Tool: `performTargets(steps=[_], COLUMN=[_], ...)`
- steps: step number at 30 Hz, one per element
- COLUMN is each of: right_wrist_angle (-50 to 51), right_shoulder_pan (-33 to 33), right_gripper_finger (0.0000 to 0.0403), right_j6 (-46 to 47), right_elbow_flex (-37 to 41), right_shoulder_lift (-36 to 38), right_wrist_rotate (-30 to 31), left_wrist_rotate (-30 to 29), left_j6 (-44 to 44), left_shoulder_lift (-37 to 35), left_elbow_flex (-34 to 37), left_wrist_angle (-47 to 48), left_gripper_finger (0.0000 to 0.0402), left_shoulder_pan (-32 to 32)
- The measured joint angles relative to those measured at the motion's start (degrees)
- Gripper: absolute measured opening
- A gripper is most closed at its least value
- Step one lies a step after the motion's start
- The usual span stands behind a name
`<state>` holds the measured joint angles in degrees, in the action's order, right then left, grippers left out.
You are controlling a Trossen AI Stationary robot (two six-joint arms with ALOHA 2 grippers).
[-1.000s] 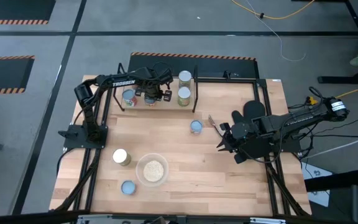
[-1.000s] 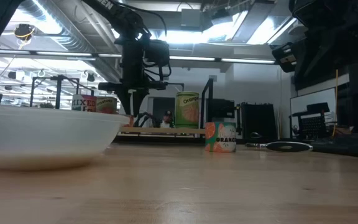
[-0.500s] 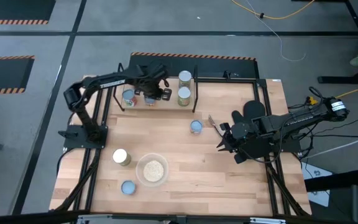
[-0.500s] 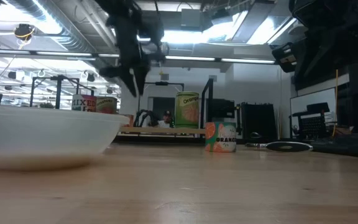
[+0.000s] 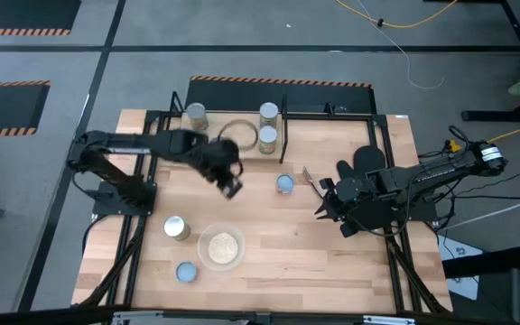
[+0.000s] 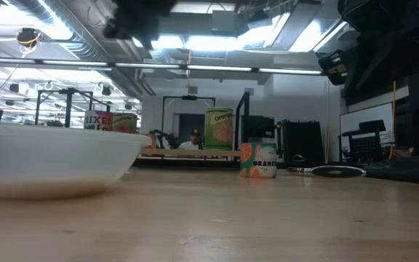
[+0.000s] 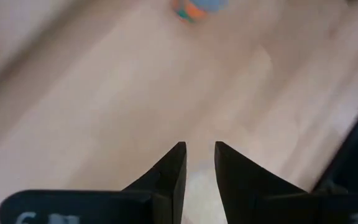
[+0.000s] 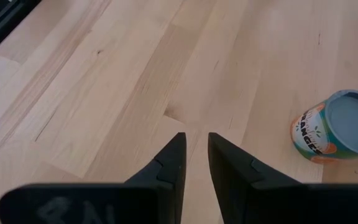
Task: Pick and place cans onto a shelf
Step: Put the canned pears on the shelf
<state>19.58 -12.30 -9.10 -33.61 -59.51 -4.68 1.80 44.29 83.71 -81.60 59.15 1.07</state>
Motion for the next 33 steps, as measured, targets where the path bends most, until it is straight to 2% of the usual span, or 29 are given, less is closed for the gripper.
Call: performTargets(steps=[7, 15, 18, 23, 30, 33], right_wrist_angle=[0.0, 0.0, 0.0, -0.1, -0.1, -0.1], right_shoulder_pan=[0.0, 0.0, 0.0, 0.0, 0.0, 0.0], right_gripper_finger=[0.0072, 0.0072, 0.0072, 0.0072, 0.0072, 0.0072], right_j6=[0.0, 0.0, 0.0, 0.0, 0.0, 0.0], right_elbow_flex=[0.0, 0.0, 0.0, 0.0, 0.0, 0.0], right_shoulder_lift=[0.0, 0.0, 0.0, 0.0, 0.0, 0.0], right_wrist_rotate=[0.0, 0.0, 0.0, 0.0, 0.0, 0.0], left_wrist_rotate=[-1.9, -9.3, -10.8, -14.0, -14.2, -14.0], left_j6=[9.7, 25.5, 31.0, 32.4, 35.1, 35.1], left_shoulder_lift=[0.3, 1.7, 2.8, 4.2, 5.3, 5.7], left_elbow_flex=[0.0, 0.2, 0.1, 0.1, 0.0, 0.1], left_wrist_angle=[1.6, 3.2, 3.8, 10.2, 22.1, 24.2], left_gripper_finger=[0.0075, 0.0073, 0.0075, 0.0074, 0.0072, 0.0072], left_shoulder_pan=[-17.1, -31.8, -35.3, -38.9, -39.6, -39.8])
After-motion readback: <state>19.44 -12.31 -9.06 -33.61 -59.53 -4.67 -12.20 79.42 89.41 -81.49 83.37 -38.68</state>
